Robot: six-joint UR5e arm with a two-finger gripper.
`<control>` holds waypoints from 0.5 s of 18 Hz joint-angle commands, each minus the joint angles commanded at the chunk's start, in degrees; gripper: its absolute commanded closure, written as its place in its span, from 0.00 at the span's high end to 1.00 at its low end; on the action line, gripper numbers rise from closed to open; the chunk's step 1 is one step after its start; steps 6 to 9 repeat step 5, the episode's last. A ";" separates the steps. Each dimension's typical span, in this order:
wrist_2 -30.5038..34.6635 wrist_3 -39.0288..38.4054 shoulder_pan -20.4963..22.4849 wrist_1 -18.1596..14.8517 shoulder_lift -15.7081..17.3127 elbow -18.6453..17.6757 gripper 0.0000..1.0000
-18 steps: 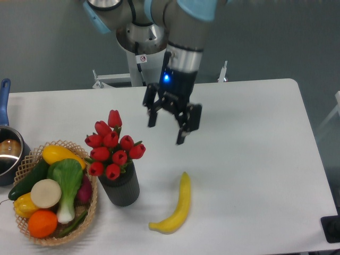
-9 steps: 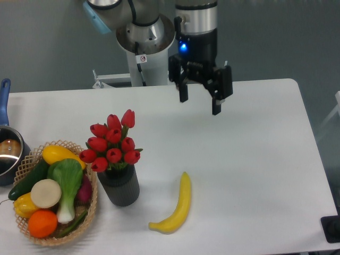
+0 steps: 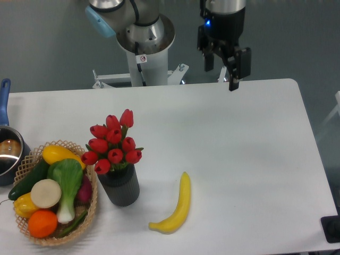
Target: Insert the flowers into the vase
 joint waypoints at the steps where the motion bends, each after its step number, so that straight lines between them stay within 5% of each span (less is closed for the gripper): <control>1: -0.09 0.00 0.00 0.09 -0.09 0.00 1.00; 9: -0.09 -0.09 -0.09 0.26 -0.09 0.00 1.00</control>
